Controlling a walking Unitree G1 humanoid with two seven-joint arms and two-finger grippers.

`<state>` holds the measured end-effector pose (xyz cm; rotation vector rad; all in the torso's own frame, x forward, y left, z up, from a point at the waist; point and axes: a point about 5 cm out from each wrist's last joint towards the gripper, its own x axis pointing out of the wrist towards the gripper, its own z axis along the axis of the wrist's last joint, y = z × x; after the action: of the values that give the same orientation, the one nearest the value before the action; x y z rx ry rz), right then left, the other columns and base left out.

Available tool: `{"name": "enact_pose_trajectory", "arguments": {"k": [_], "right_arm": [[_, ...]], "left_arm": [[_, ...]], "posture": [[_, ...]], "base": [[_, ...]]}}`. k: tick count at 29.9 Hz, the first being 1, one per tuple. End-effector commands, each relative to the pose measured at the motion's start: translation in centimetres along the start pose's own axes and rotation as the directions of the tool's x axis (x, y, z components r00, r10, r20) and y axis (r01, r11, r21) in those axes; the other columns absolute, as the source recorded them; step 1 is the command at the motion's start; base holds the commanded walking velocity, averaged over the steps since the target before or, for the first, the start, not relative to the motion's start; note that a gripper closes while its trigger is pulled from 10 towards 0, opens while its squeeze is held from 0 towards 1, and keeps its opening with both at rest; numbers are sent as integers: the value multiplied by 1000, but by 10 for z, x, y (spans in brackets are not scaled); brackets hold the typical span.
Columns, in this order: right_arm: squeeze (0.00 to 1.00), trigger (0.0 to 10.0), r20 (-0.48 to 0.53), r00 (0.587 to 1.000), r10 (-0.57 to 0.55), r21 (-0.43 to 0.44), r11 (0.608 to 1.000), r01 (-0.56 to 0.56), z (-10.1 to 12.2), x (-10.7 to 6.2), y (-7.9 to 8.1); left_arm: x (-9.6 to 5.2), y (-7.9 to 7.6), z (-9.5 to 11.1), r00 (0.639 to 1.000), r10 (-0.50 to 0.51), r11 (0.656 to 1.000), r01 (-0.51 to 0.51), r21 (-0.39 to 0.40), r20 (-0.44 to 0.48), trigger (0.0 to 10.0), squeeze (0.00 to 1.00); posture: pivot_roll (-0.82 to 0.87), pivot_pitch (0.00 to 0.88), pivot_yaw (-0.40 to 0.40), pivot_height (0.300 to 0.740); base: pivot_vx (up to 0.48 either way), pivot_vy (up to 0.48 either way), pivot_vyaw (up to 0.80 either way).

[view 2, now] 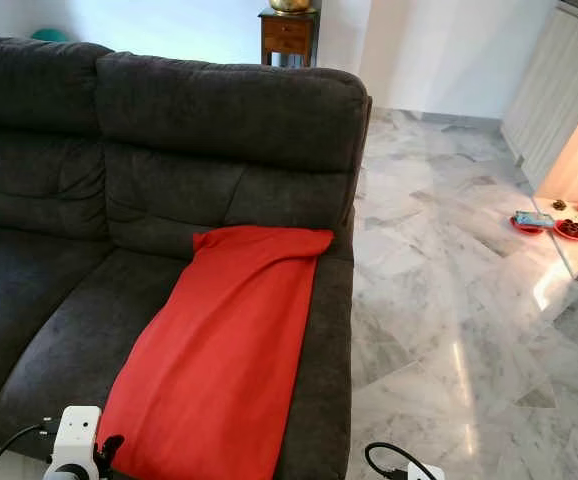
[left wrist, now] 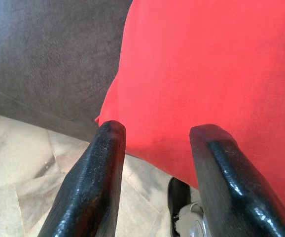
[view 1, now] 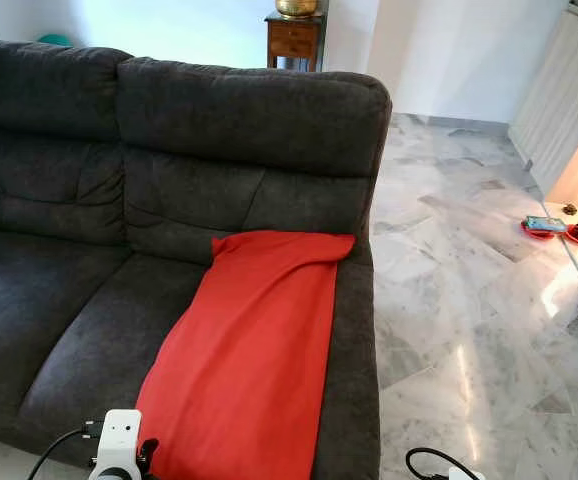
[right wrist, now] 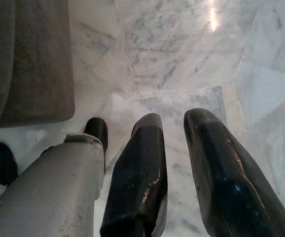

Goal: Move the pillow to the sofa from floor

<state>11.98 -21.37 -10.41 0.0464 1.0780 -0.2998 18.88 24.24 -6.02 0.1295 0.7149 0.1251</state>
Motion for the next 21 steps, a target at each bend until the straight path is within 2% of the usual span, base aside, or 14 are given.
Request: {"name": "enact_pose_trajectory", "arguments": {"k": [1, 21], "right_arm": [[0, 10000, 16, 1000, 2, -3, 1000, -2, 5, 1, 0], [0, 10000, 42, 999, 8, -1, 1000, -8, 15, 2, -1]], "left_arm": [[-1, -1, -3, 1000, 2, 1000, -2, -22, -4, 10000, 0], [-6, 1, -22, 997, -3, 1000, 1, -28, -82, 10000, 0]], "posture": [[115, 0, -54, 740], [115, 0, -71, 740]], "base": [[0, 0, 0], [0, 0, 0]]}}
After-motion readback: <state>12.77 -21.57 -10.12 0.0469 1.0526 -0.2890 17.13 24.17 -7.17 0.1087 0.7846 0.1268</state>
